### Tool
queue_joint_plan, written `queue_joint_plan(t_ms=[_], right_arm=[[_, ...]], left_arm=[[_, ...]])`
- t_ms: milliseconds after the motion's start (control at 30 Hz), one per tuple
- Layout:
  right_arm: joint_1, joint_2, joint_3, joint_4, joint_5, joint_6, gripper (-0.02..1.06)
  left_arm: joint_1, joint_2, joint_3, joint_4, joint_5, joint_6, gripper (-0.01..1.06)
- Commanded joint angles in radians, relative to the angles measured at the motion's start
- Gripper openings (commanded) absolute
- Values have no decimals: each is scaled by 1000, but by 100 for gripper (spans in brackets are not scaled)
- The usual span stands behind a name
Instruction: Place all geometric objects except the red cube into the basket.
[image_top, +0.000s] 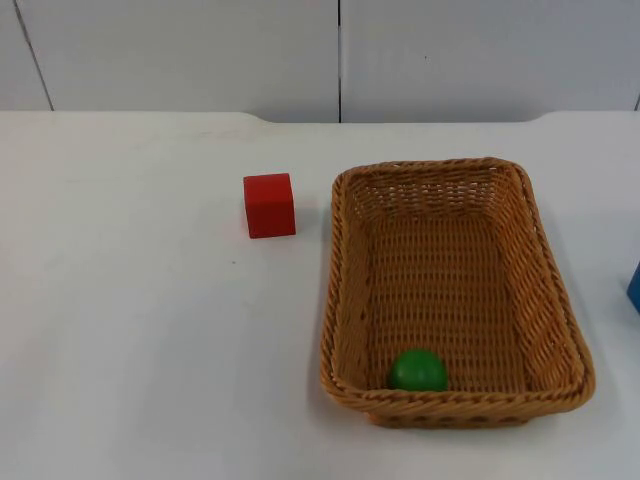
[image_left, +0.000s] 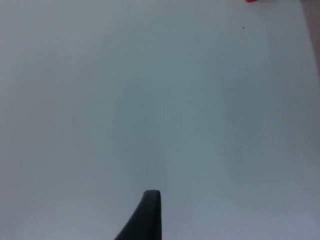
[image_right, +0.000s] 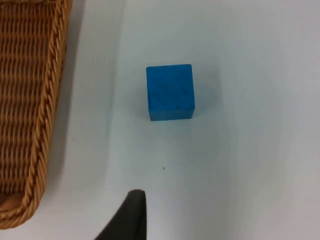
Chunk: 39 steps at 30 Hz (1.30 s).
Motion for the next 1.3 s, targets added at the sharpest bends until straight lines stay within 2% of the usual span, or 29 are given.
queue_joint_plan(t_ms=[0, 67, 100, 500, 667, 800, 833, 967, 1267], right_arm=[[-5, -4, -3, 4, 3, 1, 103], [-5, -4, -3, 7, 5, 1, 103], [-5, -4, -3, 14, 5, 1, 103], [-5, 7, -5, 5, -18, -38, 103], [-5, 142, -43, 1, -43, -38, 103], [-5, 318, -45, 23, -206, -71, 103], [-5, 318, -45, 23, -206, -71, 103], [1, 523, -78, 159, -322, -199, 103], [49, 821, -192, 167, -457, -223, 103]], left_arm=[[3, -28, 6, 6, 20, 11, 97], [3, -36, 6, 8, 30, 14, 105], [3, -36, 6, 8, 40, 14, 105], [3, -36, 6, 61, 76, 14, 105], [3, -36, 6, 74, 76, 14, 105], [3, -36, 6, 84, 76, 14, 105], [3, -36, 6, 84, 76, 14, 105], [3, -36, 6, 77, 70, 14, 105], [3, -36, 6, 77, 67, 14, 105]])
